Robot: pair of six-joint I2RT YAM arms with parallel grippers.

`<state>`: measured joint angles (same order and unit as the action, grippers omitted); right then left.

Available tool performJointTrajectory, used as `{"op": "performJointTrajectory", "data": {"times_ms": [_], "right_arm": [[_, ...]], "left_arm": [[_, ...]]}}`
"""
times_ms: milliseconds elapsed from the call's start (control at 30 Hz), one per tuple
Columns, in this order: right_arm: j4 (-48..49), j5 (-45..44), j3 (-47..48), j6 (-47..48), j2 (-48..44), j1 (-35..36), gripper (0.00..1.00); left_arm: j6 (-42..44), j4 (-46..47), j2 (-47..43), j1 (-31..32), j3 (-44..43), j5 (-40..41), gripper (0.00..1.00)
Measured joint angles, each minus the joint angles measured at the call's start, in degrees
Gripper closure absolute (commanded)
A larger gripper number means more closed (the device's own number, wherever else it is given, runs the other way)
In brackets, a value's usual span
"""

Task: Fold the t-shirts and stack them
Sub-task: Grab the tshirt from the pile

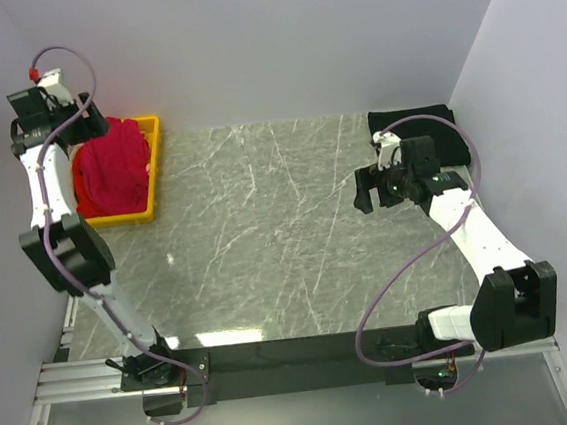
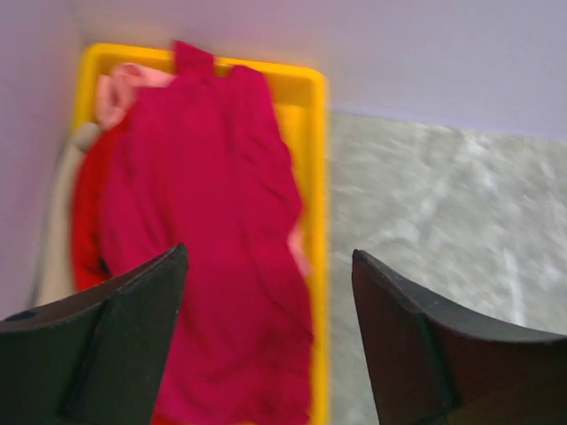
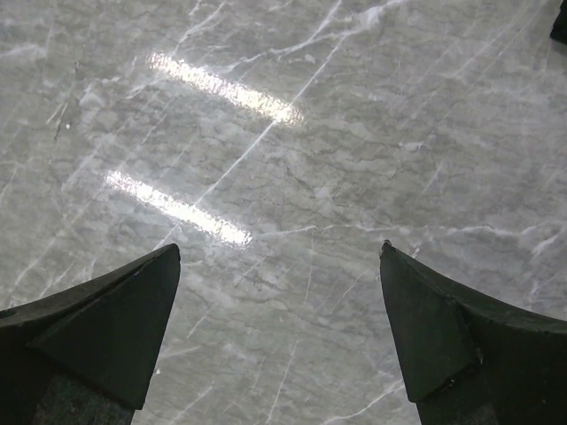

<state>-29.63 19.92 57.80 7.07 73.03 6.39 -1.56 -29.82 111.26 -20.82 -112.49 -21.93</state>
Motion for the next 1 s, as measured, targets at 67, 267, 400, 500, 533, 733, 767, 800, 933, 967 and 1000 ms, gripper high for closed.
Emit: {"op": "performJointTrajectory", "data": {"times_ms": [67, 267, 400, 500, 533, 733, 767, 800, 933, 967, 1000], "right_arm": [[-0.02, 0.00, 0.07, -0.15, 1.20, 0.00, 0.00], [-0.48, -0.13, 0.39, -0.20, 4.39, 0.00, 0.00], [-0.52, -0.15, 0.39, -0.20, 6.03, 0.00, 0.00], [-0.63, -0.20, 0.39, -0.20, 6.88, 0.00, 0.00], [-0.74, -0.22, 0.39, -0.20, 7.04, 0.00, 0.00], [-1.16, -0.35, 0.39, -0.20, 7.04, 0.00, 0.00], [-1.16, -0.35, 0.39, -0.20, 7.04, 0.00, 0.00], [-1.18, -0.35, 0.39, -0.20, 7.04, 0.00, 0.00], [-1.29, -0.37, 0.39, -0.20, 7.02, 0.00, 0.00], [-1.29, -0.42, 0.39, -0.20, 7.02, 0.00, 0.00], [-1.27, -0.46, 0.39, -0.20, 6.97, 0.00, 0.00]], "left_arm": [[-0.17, -0.24, 5.81, -1.44, -5.05, 0.68, 0.24], [0.57, -1.38, 17.14, -4.07, -11.30, 4.33, 0.29], [1.97, -1.77, 19.02, -4.22, -11.26, 5.55, 0.36], [2.51, -1.29, 19.08, -4.11, -11.04, 5.79, 0.52], [2.80, -0.96, 19.08, -4.09, -10.95, 5.79, 0.60], [3.69, -1.20, 19.08, -3.96, -10.99, 5.57, 0.82], [3.69, -1.44, 19.10, -3.96, -11.21, 5.49, 0.84], [3.69, -1.68, 19.10, -3.96, -11.43, 5.40, 0.87], [3.85, -2.25, 19.10, -3.96, -12.83, 5.38, 1.00], [3.85, -2.23, 19.10, -3.96, -12.94, 5.42, 1.00], [4.00, -2.29, 19.10, -3.96, -12.94, 5.51, 1.00]]}}
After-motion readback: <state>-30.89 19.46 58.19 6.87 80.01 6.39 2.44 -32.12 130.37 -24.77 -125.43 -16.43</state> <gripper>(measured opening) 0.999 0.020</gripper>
